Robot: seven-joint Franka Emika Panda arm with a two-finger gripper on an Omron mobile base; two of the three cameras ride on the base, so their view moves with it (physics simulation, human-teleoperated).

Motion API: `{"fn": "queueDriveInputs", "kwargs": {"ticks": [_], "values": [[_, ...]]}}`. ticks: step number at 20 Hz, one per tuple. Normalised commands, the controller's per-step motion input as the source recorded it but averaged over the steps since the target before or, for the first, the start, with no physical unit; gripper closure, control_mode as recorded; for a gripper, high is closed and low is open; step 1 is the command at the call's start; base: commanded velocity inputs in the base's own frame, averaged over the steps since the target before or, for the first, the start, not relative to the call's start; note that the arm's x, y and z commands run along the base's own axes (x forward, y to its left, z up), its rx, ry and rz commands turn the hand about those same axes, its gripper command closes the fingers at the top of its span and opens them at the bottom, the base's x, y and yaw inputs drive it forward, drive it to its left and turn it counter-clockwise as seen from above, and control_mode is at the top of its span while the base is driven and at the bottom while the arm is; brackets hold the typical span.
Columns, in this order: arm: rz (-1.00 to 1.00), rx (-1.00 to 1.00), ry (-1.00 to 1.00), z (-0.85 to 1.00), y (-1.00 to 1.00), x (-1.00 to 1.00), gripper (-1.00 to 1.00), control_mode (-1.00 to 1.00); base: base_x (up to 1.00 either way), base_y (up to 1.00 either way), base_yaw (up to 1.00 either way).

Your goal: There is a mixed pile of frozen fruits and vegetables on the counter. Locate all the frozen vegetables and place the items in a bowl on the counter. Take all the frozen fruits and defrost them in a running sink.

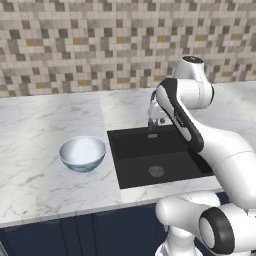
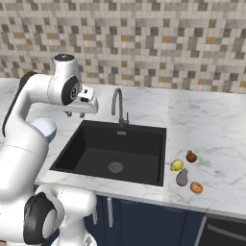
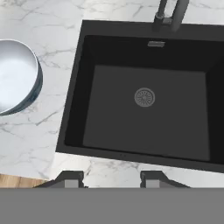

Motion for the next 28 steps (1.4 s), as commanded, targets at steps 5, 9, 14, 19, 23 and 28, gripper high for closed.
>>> {"fn": "queueDriveInputs", "kwargs": {"ticks": [5, 9, 14, 19, 23, 28], "values": [[-0.04, 0.00, 0.02, -0.02, -0.07, -0.15, -1.00, -1.00, 0.00, 0.00, 0.00], [-0.05, 0.00, 0.08, -0.04, -0.39, -0.26, -1.00, -1.00, 0.00, 0.00, 0.00], [-0.04, 0.00, 0.11, -0.08, -0.55, -0.14, -1.00, -1.00, 0.00, 0.00, 0.00], [-0.02, 0.00, 0.12, -0.22, -0.61, 0.00, -1.00, -1.00, 0.00, 0.00, 0.00], [-0.02, 0.00, 0.12, -0.24, -0.65, 0.02, -1.00, -1.00, 0.00, 0.00, 0.00], [-0.01, 0.00, 0.07, -0.18, -0.62, 0.00, -1.00, -1.00, 0.00, 0.00, 0.00]]}}
